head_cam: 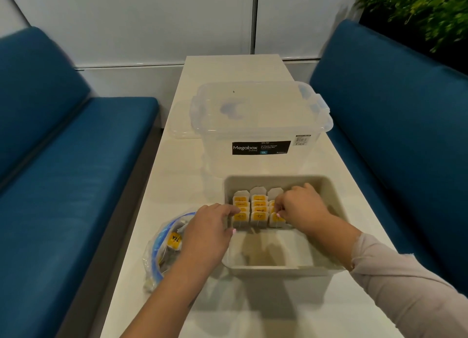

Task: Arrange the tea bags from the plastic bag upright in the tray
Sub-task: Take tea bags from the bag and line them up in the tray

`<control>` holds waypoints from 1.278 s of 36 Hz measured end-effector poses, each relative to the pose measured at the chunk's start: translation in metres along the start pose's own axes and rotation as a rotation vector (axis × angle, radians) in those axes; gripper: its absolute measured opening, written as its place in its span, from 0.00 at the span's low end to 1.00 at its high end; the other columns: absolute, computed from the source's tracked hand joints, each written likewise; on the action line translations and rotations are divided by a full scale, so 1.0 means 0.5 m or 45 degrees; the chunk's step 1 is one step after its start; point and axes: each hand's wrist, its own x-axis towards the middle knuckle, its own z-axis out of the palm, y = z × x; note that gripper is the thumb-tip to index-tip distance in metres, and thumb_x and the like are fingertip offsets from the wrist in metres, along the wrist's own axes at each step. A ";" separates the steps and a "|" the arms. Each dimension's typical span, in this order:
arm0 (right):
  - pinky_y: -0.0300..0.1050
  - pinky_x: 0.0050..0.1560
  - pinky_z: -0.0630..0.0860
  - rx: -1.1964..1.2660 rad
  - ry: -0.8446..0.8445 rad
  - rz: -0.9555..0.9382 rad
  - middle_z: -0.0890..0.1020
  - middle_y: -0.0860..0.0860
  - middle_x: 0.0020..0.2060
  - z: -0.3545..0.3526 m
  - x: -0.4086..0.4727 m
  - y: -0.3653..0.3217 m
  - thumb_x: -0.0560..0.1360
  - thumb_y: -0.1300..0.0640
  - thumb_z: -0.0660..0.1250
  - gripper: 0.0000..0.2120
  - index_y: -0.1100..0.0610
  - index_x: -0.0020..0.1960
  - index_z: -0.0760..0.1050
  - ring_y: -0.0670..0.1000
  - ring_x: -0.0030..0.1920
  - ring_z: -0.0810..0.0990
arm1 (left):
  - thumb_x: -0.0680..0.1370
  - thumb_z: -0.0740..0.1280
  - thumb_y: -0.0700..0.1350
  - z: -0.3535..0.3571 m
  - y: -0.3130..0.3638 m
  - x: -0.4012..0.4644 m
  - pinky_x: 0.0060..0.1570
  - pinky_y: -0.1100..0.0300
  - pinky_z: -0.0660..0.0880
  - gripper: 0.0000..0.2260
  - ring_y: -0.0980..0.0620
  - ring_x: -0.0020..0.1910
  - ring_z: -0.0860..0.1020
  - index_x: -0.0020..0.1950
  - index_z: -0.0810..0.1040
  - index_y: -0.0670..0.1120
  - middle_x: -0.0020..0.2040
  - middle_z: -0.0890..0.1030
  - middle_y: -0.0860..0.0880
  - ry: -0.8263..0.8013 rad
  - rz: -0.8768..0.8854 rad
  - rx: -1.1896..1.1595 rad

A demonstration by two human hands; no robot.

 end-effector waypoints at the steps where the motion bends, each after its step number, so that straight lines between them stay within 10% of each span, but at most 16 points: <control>1: 0.46 0.54 0.63 -0.006 0.008 -0.004 0.81 0.46 0.48 0.001 0.000 -0.001 0.77 0.51 0.62 0.08 0.45 0.52 0.79 0.50 0.53 0.75 | 0.75 0.70 0.44 0.000 0.000 0.000 0.57 0.55 0.74 0.18 0.55 0.57 0.74 0.63 0.75 0.57 0.59 0.78 0.57 0.000 -0.003 -0.007; 26: 0.45 0.57 0.64 0.205 0.130 0.014 0.81 0.43 0.46 -0.047 0.001 -0.029 0.74 0.50 0.68 0.09 0.45 0.53 0.76 0.47 0.52 0.76 | 0.75 0.67 0.39 -0.075 -0.059 0.011 0.53 0.62 0.70 0.18 0.56 0.55 0.73 0.60 0.77 0.58 0.56 0.78 0.58 0.191 -0.057 -0.049; 36: 0.43 0.53 0.62 0.453 0.191 -0.134 0.81 0.42 0.42 -0.094 0.022 -0.146 0.74 0.48 0.67 0.06 0.45 0.50 0.77 0.47 0.50 0.77 | 0.72 0.73 0.49 -0.130 -0.130 -0.019 0.48 0.61 0.73 0.23 0.54 0.56 0.77 0.65 0.72 0.57 0.62 0.77 0.55 0.018 -0.302 0.165; 46: 0.47 0.58 0.64 0.314 0.074 -0.406 0.83 0.47 0.49 -0.097 0.021 -0.296 0.79 0.49 0.61 0.10 0.45 0.57 0.78 0.50 0.52 0.77 | 0.74 0.68 0.40 -0.121 -0.159 -0.027 0.47 0.59 0.78 0.16 0.55 0.46 0.79 0.59 0.77 0.54 0.51 0.81 0.56 0.129 -0.358 0.053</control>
